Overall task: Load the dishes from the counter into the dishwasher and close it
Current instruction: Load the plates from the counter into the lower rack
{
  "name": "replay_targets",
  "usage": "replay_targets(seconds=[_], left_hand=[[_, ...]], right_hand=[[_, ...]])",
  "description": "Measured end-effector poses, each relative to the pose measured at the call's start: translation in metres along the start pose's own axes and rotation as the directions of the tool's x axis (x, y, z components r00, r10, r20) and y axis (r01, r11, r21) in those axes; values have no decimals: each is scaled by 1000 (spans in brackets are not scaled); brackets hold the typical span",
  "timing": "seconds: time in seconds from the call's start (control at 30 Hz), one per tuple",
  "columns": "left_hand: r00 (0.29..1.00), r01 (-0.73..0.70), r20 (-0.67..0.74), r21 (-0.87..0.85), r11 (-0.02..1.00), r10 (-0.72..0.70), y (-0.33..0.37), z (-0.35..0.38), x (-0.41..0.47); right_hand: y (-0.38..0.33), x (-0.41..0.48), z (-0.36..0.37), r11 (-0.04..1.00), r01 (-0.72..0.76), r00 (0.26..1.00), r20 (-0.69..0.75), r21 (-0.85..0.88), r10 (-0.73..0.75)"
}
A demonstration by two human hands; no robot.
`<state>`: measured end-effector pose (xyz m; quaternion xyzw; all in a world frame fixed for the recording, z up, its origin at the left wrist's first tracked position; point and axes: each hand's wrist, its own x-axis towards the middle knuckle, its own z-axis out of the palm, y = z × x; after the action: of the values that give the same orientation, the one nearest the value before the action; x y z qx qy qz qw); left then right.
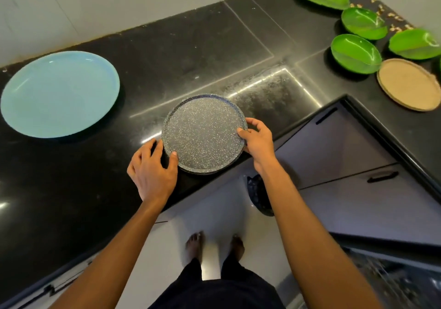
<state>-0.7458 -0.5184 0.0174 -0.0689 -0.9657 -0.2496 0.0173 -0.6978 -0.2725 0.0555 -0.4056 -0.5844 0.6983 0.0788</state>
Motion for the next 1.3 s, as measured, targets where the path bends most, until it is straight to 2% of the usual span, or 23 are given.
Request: replay_targets(seconds=[0.17, 0.27, 0.33, 0.43, 0.53, 0.6, 0.7, 0.73, 0.8, 0.9, 1.07, 1.13, 1.3], left_hand=[[995, -87, 33, -49, 995, 89, 1, 2, -2], [977, -195, 44, -188, 963, 207, 9, 5, -4], [958, -216, 105, -354, 910, 268, 22, 9, -17], [926, -126, 226, -573, 810, 303, 49, 18, -53], [862, -56, 351, -653, 755, 367, 78, 32, -102], [792, 55, 478, -674, 736, 379, 93, 42, -140], [643, 248, 687, -604, 757, 337, 99, 58, -204], [594, 274, 736, -564, 779, 323, 99, 63, -227], [524, 277, 795, -499, 821, 305, 98, 73, -282], [466, 280, 840, -436, 855, 276, 96, 84, -365], [432, 223, 883, -301, 927, 183, 94, 108, -474], [417, 160, 892, -261, 952, 175, 101, 120, -507], [324, -89, 924, -184, 979, 203, 129, 157, -564]], right_hand=[[32, -45, -23, 990, 49, 992, -118, 132, -33], [47, -80, -52, 976, 95, 982, -178, 196, -60], [60, -104, -78, 974, 112, 970, -235, 195, -65], [84, -140, -120, 974, 112, 943, -330, 196, -42], [118, -181, -169, 969, 92, 902, -431, 231, 16], [149, -208, -199, 964, 65, 865, -496, 256, 74], [200, -253, -237, 963, -31, 805, -565, 267, 183], [219, -268, -248, 962, -68, 790, -574, 264, 214], [256, -306, -274, 955, -135, 768, -582, 264, 269], [316, -358, -315, 943, -223, 756, -568, 246, 327], [424, -432, -359, 890, -334, 718, -528, 309, 453], [464, -456, -372, 861, -374, 683, -526, 344, 507], [569, -488, -383, 752, -440, 579, -485, 491, 656]])
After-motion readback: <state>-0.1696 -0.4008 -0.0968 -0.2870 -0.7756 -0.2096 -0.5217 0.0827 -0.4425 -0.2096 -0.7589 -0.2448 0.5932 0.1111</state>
